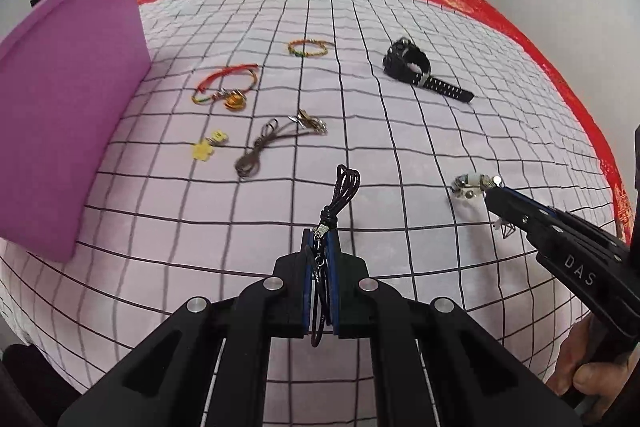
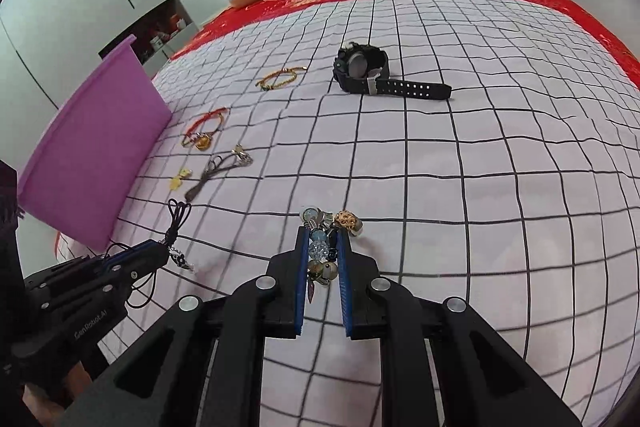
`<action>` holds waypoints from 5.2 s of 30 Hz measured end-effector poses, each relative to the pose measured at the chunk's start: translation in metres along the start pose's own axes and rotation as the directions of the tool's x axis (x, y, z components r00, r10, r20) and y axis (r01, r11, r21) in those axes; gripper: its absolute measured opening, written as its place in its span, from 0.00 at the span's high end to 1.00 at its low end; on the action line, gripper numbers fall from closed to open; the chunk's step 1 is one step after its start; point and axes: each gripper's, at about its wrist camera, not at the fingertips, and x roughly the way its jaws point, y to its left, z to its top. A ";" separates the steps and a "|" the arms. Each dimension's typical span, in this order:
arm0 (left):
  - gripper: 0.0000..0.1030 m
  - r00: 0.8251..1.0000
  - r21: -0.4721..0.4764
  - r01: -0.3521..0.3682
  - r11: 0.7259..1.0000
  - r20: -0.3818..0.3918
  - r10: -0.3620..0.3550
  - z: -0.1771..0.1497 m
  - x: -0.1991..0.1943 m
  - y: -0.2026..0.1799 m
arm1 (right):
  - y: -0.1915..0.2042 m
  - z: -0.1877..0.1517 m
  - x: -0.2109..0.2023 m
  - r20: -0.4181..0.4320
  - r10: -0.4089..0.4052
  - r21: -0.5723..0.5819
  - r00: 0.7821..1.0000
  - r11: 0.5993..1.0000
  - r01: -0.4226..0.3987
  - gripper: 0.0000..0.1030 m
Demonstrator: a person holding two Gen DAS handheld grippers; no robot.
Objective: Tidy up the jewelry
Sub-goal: 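Carry keychain and charm bracelet into the purple tub and release both, then move both tools back over the remaining jewelry on the bed, then grasp the yellow flower charm with left tool while right grasps the brown cord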
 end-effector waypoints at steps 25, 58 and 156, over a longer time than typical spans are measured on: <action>0.93 0.962 -0.130 -0.071 0.989 0.252 0.102 0.099 -0.168 0.168 | 0.215 0.104 -0.054 0.115 0.258 -0.248 0.959 0.942 -0.224 0.87; 0.17 0.926 -0.352 -0.321 0.879 0.078 0.370 0.081 -0.136 0.326 | 0.389 0.125 0.042 -0.077 0.198 -0.487 0.977 0.848 -0.210 0.61; 0.32 0.975 -0.091 -0.220 0.971 0.022 0.223 0.056 0.100 0.112 | 0.097 0.060 0.158 -0.031 -0.110 -0.313 0.993 0.945 0.094 0.58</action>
